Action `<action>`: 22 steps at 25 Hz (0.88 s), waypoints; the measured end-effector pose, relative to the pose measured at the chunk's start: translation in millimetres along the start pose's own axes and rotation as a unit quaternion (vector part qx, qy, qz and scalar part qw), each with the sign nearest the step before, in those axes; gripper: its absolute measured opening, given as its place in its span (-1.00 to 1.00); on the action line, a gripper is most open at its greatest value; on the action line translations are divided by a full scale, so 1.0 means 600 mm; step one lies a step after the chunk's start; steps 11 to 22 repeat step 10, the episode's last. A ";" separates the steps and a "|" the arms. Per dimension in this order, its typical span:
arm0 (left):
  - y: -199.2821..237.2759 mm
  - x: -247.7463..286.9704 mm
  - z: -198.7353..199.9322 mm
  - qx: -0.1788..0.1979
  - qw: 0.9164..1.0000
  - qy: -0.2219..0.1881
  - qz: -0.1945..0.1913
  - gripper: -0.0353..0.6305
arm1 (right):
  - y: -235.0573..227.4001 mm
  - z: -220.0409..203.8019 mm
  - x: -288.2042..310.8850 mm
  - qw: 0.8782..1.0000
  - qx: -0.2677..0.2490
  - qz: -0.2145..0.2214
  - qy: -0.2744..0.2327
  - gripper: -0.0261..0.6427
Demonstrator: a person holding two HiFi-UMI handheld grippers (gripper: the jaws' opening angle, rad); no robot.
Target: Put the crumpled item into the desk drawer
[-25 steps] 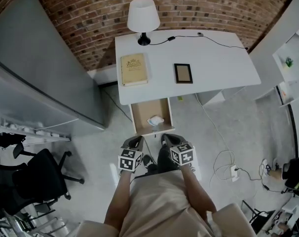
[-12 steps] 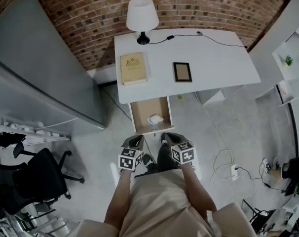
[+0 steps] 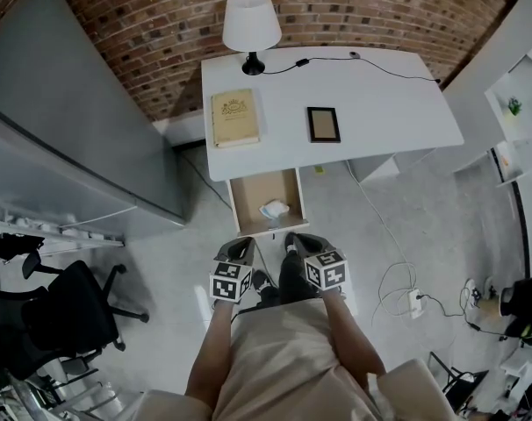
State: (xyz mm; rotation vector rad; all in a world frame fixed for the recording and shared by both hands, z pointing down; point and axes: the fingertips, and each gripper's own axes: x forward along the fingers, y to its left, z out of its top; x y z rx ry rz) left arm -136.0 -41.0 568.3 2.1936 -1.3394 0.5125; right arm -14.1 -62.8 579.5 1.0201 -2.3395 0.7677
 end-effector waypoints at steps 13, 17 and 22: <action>-0.003 0.005 -0.011 -0.006 1.000 0.006 -0.004 -0.84 | -0.002 -0.009 0.002 1.000 -0.001 0.003 0.004 -0.85; -0.003 0.005 -0.011 -0.006 1.000 0.006 -0.004 -0.84 | -0.002 -0.009 0.002 1.000 -0.001 0.003 0.004 -0.85; -0.003 0.005 -0.011 -0.006 1.000 0.006 -0.004 -0.84 | -0.002 -0.009 0.002 1.000 -0.001 0.003 0.004 -0.85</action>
